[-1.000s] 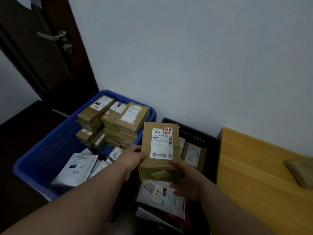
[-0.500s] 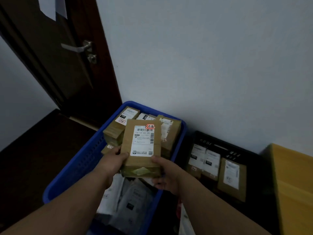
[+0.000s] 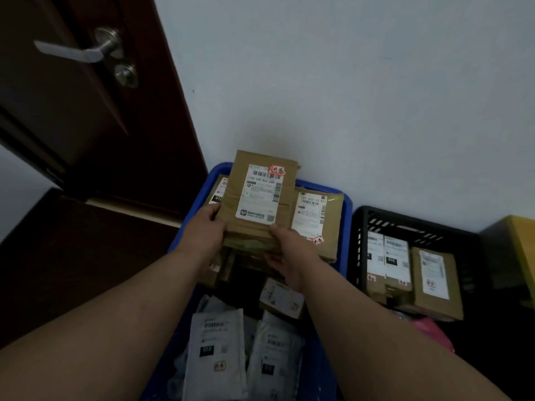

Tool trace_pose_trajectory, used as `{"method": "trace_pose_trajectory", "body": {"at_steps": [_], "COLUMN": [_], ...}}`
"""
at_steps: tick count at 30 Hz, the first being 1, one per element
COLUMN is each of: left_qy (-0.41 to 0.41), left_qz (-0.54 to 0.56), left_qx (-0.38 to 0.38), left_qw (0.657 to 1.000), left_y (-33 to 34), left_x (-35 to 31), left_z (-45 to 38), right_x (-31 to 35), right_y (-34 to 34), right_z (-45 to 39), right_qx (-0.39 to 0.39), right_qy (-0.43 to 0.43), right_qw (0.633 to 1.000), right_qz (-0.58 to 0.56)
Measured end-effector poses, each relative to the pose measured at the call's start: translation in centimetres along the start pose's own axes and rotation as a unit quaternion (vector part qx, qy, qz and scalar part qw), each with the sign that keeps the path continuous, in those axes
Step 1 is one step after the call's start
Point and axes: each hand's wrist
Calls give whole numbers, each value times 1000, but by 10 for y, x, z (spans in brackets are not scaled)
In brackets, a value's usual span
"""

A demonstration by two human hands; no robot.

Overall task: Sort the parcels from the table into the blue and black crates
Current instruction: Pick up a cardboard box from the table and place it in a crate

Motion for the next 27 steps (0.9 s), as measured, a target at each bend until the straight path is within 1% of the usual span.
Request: {"method": "trace_pose_trajectory", "body": {"at_steps": [2, 4, 5, 7, 10, 14, 17, 19, 22, 24, 27], "left_qy": [1, 0, 3, 11, 35, 45, 47, 57, 97, 89, 49], "left_qz": [-14, -49, -62, -49, -40, -45, -35, -38, -41, -45, -78], "left_qx": [-1, 1, -5, -40, -102, -115, -140, -173, -227, -204, -113], "left_qw": [1000, 999, 998, 998, 993, 991, 988, 983, 968, 974, 989], "left_y": [6, 13, 16, 20, 19, 15, 19, 22, 25, 26, 34], "left_x": [0, 4, 6, 10, 11, 13, 14, 15, 18, 19, 17], "left_z": [-15, -24, -27, -31, -35, -38, -41, -41, -40, -41, -45], "right_x": [6, 6, 5, 4, 7, 8, 7, 5, 3, 3, 3], "right_y": [2, 1, 0, 2, 12, 17, 15, 15, 19, 16, 3], "right_z": [-14, -28, -35, -44, -51, -58, -63, -66, -66, -68, -69], "right_qx": [-20, -36, -44, -50, -33, -30, -41, -46, -34, -43, -70], "right_qy": [-5, -18, -29, -45, -45, -50, -73, -91, -106, -101, -79], "right_qw": [1000, 996, 993, 986, 989, 986, 982, 978, 974, 972, 971], "right_qz": [22, 75, 110, 150, 138, 156, 171, 182, 198, 206, 215]}}
Point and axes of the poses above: each hand's wrist, its own z-axis away from the middle knuckle, its own y-axis out of the palm, x = y × z, and after that the axes turned 4 degrees about z, right-handed
